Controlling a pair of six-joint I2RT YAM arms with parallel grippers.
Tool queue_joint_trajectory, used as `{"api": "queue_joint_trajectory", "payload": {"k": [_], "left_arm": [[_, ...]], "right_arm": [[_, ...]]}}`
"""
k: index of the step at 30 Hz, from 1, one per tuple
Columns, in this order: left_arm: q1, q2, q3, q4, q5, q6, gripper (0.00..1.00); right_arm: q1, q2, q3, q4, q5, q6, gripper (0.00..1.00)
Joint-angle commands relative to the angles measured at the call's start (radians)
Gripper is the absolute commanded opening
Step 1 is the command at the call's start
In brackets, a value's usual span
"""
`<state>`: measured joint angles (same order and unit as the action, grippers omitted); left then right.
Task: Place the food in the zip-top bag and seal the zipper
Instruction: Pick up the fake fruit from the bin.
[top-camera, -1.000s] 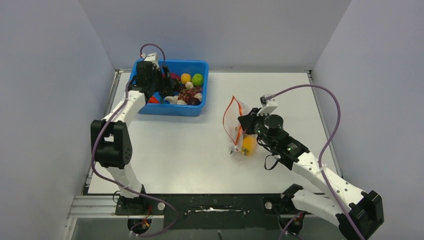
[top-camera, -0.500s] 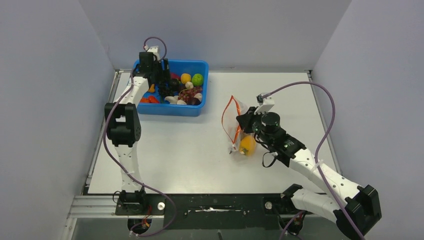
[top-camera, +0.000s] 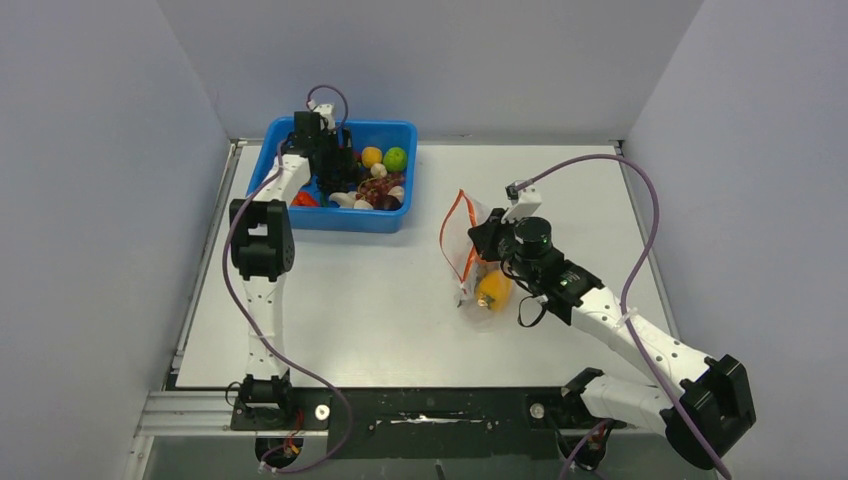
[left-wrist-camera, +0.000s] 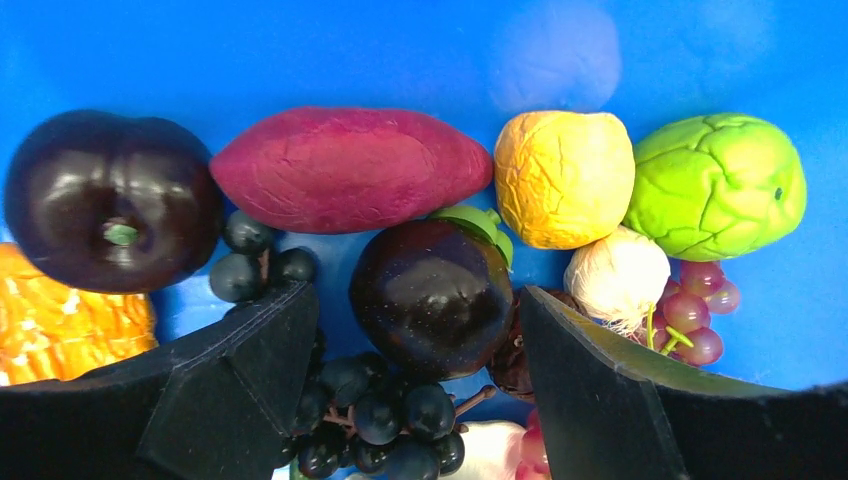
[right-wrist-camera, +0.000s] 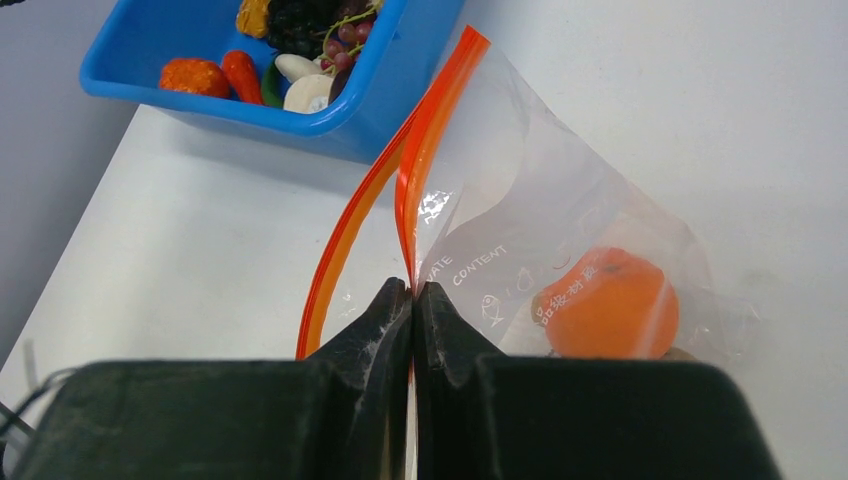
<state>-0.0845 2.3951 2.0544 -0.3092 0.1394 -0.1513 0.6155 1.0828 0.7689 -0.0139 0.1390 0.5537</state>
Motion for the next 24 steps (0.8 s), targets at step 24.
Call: {"api": "queue_joint_trajectory", "payload": {"k": [24], "left_arm": [[-0.012, 0.056, 0.077, 0.024, 0.079, -0.003, 0.51]], "right_arm": [[0.000, -0.044, 0.024, 0.047, 0.046, 0.005, 0.00]]}}
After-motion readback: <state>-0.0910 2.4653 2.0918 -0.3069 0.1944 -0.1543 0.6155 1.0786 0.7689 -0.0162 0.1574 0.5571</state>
